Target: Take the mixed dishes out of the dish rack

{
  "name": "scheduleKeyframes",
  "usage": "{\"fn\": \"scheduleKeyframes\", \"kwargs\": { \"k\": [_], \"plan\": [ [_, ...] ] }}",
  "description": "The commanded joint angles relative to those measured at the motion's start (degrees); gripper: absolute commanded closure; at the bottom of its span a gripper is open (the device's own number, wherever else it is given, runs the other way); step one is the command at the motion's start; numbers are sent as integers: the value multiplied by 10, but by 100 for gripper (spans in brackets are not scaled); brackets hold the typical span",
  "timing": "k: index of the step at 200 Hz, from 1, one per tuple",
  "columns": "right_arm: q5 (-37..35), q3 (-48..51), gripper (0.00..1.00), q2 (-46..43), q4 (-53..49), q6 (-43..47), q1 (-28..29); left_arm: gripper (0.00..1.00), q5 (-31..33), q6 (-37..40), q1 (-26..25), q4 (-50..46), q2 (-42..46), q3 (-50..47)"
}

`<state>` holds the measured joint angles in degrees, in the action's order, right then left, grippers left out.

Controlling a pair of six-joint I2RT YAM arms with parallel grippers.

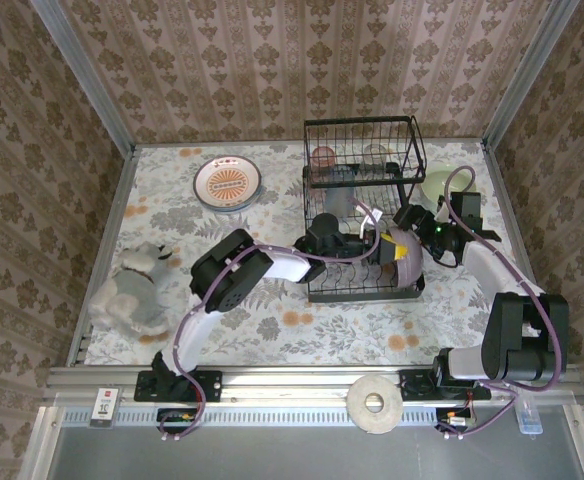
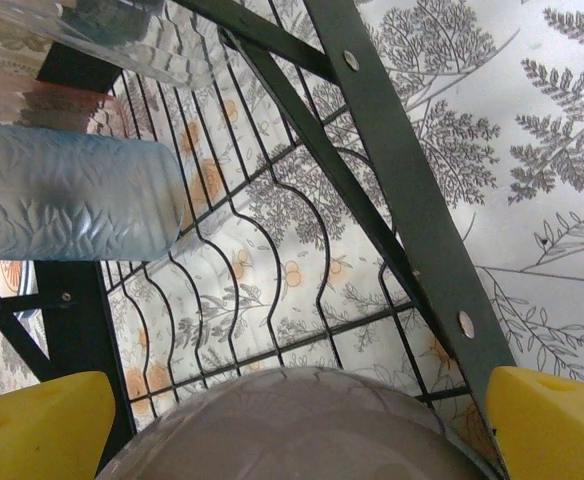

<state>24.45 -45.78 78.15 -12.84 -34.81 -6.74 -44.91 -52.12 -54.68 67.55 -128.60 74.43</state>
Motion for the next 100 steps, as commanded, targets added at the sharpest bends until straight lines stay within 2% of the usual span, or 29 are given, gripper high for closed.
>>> {"fn": "scheduleKeyframes", "kwargs": {
  "k": [1,13,23,30,67,100],
  "plan": [
    [19,8,3,1,-35,2,7,60,32,-30,4,67,7,28],
    [19,6,4,2,-34,1,7,62,36,-41,4,59,4,30],
    [20,5,3,4,-33,0,7,74,37,-54,3,59,0,35],
    [20,4,3,5,-33,0,8,76,36,-58,4,60,-1,34],
    [18,-1,3,4,-39,3,8,63,46,-58,1,20,13,18],
    [17,-5,3,2,-43,3,8,62,44,-12,-7,-79,33,22]
  ]
}}
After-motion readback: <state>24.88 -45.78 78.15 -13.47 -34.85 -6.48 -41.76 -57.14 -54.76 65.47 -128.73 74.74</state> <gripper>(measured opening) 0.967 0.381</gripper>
